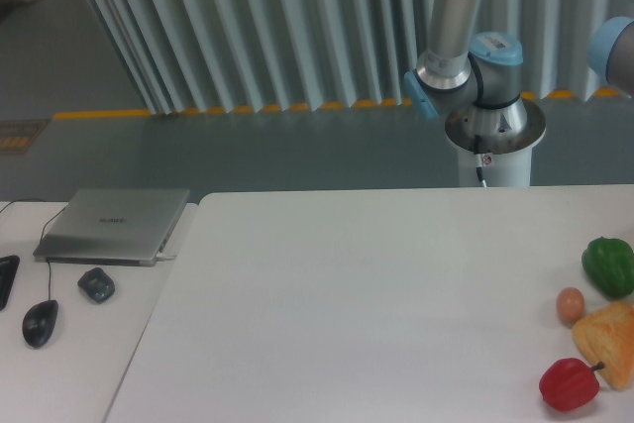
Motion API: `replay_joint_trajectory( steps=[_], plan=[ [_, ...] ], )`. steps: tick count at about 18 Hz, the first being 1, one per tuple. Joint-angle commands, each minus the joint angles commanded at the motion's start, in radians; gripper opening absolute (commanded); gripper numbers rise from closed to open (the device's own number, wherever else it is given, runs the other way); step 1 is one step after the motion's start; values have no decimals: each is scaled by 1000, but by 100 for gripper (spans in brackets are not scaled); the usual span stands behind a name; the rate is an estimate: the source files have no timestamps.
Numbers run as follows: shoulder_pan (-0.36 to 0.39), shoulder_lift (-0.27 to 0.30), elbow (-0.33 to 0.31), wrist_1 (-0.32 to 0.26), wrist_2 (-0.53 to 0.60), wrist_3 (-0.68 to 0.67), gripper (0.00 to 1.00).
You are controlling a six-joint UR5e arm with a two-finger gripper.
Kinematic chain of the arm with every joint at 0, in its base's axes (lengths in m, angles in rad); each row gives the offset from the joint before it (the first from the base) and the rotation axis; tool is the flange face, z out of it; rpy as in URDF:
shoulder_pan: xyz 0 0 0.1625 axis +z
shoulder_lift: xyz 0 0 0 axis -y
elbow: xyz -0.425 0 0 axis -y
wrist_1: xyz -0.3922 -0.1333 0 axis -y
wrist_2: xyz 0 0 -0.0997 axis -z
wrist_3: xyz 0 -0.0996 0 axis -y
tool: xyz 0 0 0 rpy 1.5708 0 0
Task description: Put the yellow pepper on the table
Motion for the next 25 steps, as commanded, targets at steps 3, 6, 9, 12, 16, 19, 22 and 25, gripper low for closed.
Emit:
replay_joint_trajectory(
  steps=[3,6,9,12,16,19,22,25],
  plan=[
    [0,3,0,-3,0,2,100],
    [26,14,-40,11,-14,-3,100],
    [92,47,-60,32,40,17,100],
    [133,58,-86,51,94,48,100],
    [175,45,-97,57,63,8,100],
    [256,11,-98,72,-6,2,100],
    [270,-14,-103,83,-6,0,100],
    [265,-34,-103,100,-5,-6,100]
  ],
)
